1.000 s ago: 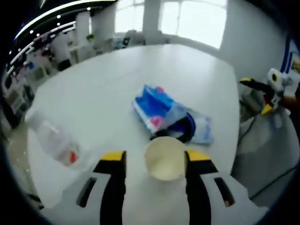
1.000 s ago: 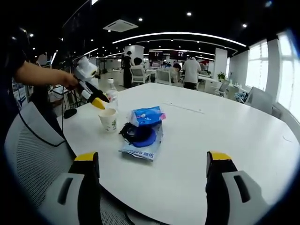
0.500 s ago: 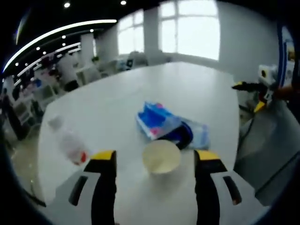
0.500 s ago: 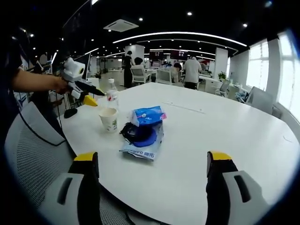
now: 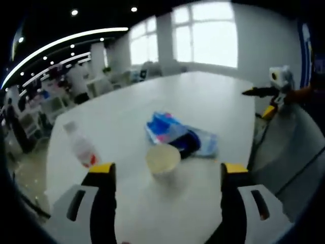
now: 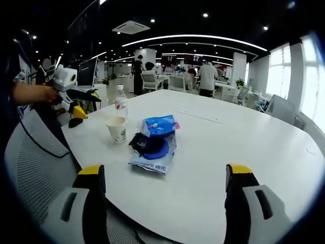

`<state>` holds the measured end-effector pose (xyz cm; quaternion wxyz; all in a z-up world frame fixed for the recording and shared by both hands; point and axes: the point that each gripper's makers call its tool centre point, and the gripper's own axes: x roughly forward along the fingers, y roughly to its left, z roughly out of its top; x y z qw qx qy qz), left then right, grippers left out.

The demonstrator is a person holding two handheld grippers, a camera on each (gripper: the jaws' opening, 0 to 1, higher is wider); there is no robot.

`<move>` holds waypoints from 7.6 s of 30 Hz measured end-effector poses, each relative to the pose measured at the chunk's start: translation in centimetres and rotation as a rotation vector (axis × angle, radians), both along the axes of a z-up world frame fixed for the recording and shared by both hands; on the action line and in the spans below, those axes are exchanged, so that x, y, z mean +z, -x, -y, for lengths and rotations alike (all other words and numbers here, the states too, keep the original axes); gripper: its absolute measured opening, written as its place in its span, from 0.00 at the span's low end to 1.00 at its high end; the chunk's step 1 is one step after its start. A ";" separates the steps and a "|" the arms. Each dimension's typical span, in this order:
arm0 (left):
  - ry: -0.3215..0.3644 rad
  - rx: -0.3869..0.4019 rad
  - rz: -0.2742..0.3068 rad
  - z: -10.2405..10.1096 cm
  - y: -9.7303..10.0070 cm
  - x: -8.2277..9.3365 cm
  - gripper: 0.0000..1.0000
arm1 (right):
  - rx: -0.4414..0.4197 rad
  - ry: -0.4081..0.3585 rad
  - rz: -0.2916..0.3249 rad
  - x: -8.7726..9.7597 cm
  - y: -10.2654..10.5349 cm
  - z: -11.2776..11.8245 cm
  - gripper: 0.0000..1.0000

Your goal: Arrange the tabletop items into an orderly group along one side of the table until the central work area is clear of visible clutter.

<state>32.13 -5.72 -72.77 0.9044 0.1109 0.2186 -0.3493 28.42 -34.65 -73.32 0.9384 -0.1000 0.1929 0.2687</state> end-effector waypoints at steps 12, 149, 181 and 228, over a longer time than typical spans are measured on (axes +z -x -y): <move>0.009 0.065 0.062 -0.2 3.2 1.9 0.93 | -0.004 -0.001 0.001 0.0 0.0 0.1 0.99; 0.078 0.132 0.022 0.9 6.1 -0.4 0.98 | 0.478 0.037 -0.080 -3.5 -13.0 -22.8 0.40; 0.035 0.160 0.049 -0.3 5.5 -0.5 0.92 | 0.552 0.114 -0.176 -7.5 -13.7 -26.1 0.05; 0.034 0.177 0.083 -0.5 5.1 -0.2 0.91 | 0.504 0.025 -0.211 -3.9 -19.1 -27.4 0.01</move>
